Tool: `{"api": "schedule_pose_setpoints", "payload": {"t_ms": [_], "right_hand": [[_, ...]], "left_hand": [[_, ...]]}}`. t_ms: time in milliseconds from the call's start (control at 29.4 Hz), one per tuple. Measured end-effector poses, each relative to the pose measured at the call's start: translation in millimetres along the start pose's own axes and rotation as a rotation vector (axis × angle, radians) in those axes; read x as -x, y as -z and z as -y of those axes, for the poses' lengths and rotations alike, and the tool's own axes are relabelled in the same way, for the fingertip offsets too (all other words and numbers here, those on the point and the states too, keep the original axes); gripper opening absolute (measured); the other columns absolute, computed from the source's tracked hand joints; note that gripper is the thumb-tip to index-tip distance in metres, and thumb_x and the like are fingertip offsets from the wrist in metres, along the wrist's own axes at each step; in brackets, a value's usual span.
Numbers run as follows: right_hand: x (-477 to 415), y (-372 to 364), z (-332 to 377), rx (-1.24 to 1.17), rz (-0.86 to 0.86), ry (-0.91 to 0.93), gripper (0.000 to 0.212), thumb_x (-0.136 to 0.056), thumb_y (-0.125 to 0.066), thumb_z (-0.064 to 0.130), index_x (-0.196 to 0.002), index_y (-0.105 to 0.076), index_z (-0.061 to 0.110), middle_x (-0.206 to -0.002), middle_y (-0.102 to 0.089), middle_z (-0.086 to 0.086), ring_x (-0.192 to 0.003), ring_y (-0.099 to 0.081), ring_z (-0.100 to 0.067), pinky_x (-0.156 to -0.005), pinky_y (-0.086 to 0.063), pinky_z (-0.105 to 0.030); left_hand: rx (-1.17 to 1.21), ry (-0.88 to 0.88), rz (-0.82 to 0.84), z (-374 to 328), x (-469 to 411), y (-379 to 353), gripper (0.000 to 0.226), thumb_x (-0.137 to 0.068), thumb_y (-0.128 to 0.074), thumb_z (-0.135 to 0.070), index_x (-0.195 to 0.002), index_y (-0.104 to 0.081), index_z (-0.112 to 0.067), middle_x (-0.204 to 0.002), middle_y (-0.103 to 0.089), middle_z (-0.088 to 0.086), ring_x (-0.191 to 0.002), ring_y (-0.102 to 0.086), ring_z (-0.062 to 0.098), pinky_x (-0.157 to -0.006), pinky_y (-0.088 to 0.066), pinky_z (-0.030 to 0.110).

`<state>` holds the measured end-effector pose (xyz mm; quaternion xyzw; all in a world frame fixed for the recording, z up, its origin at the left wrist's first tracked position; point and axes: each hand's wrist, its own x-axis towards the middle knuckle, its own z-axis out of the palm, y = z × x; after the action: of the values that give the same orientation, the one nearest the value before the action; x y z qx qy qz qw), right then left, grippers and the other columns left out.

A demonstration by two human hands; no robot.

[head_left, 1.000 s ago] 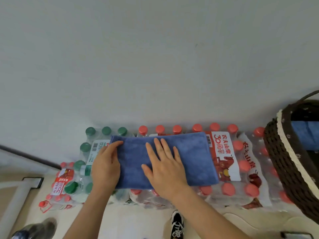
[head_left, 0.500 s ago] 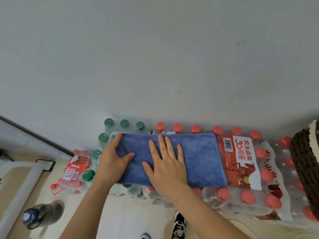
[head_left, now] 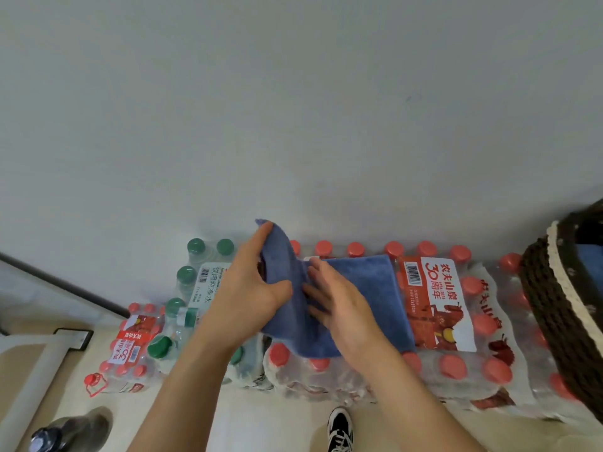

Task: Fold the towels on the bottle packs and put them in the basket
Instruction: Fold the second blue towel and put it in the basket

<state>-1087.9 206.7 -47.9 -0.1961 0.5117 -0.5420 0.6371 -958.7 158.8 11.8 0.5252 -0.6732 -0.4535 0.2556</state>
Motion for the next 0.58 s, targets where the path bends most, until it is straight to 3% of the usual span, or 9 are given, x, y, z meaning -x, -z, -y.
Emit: {"api": "schedule_pose_setpoints", "payload": {"t_ms": [68, 136, 204, 272, 340, 442, 579], "right_hand": [[7, 9, 17, -0.273, 0.034, -0.125, 0.039, -0.095, -0.045, 0.047, -0.109, -0.071, 0.022, -0.111, -0.072, -0.004, -0.101, -0.069, -0.017, -0.085, -0.053, -0.035], [11, 24, 32, -0.343, -0.017, -0.151, 0.042, -0.092, -0.048, 0.049, -0.096, -0.078, 0.019, -0.1, -0.075, -0.009, -0.09, -0.072, -0.019, -0.08, -0.056, -0.036], [12, 41, 37, -0.186, -0.109, -0.156, 0.029, -0.089, -0.06, 0.042, -0.098, -0.076, 0.019, -0.1, -0.074, -0.012, -0.091, -0.072, -0.025, -0.084, -0.056, -0.041], [6, 58, 34, 0.051, -0.203, -0.111, 0.02, -0.09, -0.065, 0.025, -0.108, -0.069, 0.018, -0.104, -0.073, -0.011, -0.094, -0.07, -0.024, -0.083, -0.056, -0.039], [1, 66, 33, 0.353, -0.22, -0.037, 0.024, -0.092, -0.06, 0.01, -0.112, -0.064, 0.021, -0.107, -0.07, -0.002, -0.101, -0.065, -0.02, -0.087, -0.053, -0.036], [-4, 70, 32, 0.612, -0.21, 0.062, 0.033, -0.091, -0.054, 0.004, -0.115, -0.059, 0.026, -0.109, -0.065, 0.005, -0.104, -0.061, -0.016, -0.091, -0.05, -0.036], [-4, 77, 35, 0.796, -0.225, 0.19, 0.038, -0.092, -0.047, 0.003, -0.111, -0.053, 0.035, -0.104, -0.061, 0.013, -0.094, -0.057, -0.004, -0.081, -0.046, -0.025]], "left_hand": [[0.001, -0.065, 0.146, -11, 2, -26, 0.089, -0.079, -0.063, 0.002, -0.149, -0.021, -0.032, -0.115, -0.059, -0.014, -0.093, -0.062, -0.005, -0.077, -0.049, 0.012], [0.01, -0.089, 0.323, -13, 7, -51, 0.093, -0.079, -0.066, -0.011, -0.151, -0.012, -0.035, -0.122, -0.053, -0.023, -0.106, -0.059, -0.002, -0.091, -0.051, 0.025], [0.007, -0.128, 0.359, -4, 15, -63, 0.086, -0.077, -0.064, -0.019, -0.149, -0.021, -0.038, -0.123, -0.05, -0.028, -0.113, -0.054, -0.005, -0.092, -0.051, 0.026], [-0.067, -0.226, 0.256, 15, 23, -66, 0.074, -0.073, -0.06, -0.028, -0.139, -0.032, -0.044, -0.133, -0.046, -0.028, -0.124, -0.045, -0.005, -0.098, -0.045, 0.024], [-0.237, -0.29, 0.186, 42, 32, -69, 0.069, -0.073, -0.056, -0.04, -0.138, -0.034, -0.041, -0.145, -0.036, -0.021, -0.135, -0.035, 0.003, -0.108, -0.037, 0.033], [-0.513, -0.336, 0.112, 73, 42, -82, 0.072, -0.077, -0.055, -0.046, -0.143, -0.041, -0.02, -0.152, -0.033, -0.002, -0.137, -0.033, 0.02, -0.109, -0.036, 0.044], [-0.64, -0.388, 0.054, 80, 39, -91, 0.062, -0.082, -0.052, -0.037, -0.14, -0.042, -0.019, -0.15, -0.038, 0.005, -0.134, -0.037, 0.024, -0.106, -0.038, 0.038]]}}
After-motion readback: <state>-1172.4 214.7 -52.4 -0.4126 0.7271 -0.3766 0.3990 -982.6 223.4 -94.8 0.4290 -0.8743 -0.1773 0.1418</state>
